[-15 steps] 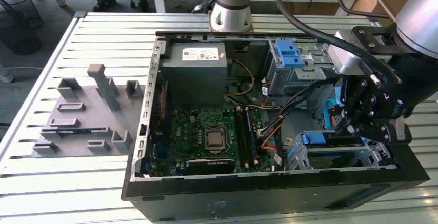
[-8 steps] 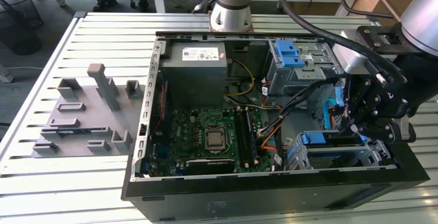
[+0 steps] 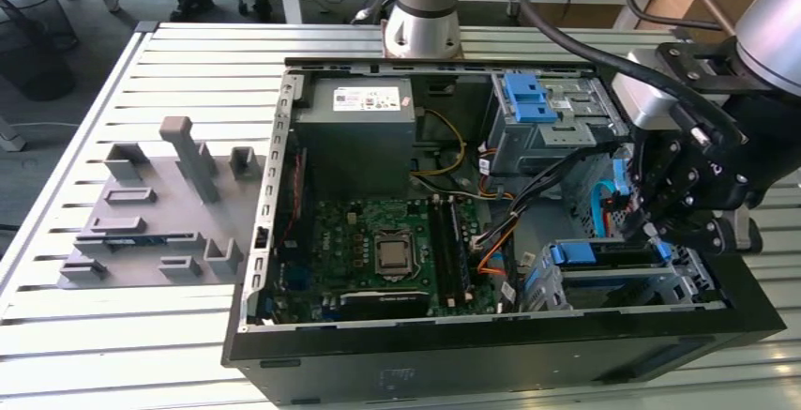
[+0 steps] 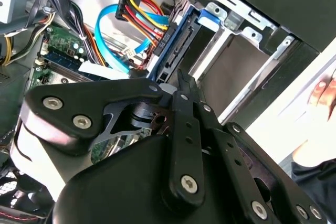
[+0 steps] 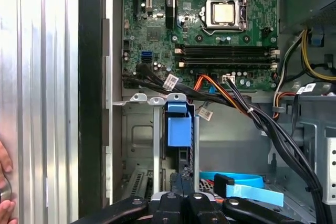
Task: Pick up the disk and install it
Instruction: 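Insert the first disk wire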
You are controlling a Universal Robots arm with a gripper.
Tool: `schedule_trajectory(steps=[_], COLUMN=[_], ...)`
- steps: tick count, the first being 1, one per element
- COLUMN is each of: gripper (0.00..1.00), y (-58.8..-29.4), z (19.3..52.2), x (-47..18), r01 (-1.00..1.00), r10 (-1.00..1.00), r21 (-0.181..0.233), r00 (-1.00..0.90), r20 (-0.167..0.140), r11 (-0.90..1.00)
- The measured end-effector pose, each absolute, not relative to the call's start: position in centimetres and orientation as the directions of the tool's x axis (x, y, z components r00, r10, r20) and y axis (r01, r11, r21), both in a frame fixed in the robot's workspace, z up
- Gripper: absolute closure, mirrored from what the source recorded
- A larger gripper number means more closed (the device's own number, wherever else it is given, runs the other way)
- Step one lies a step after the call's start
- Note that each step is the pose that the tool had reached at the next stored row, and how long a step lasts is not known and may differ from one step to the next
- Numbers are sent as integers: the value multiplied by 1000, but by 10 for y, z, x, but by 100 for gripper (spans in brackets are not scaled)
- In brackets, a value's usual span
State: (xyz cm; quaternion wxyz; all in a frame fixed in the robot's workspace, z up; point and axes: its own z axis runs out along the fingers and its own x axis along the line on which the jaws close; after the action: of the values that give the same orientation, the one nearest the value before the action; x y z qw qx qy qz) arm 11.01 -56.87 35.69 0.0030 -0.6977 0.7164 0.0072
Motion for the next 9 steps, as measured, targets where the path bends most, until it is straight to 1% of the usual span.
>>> schedule_trajectory(steps=[9], gripper=[89], y=[-562], z=[357], x=[114], r01=[-1000], r10=[-1000], r21=[6], r00=[-27], r20=[-14], r11=[26])
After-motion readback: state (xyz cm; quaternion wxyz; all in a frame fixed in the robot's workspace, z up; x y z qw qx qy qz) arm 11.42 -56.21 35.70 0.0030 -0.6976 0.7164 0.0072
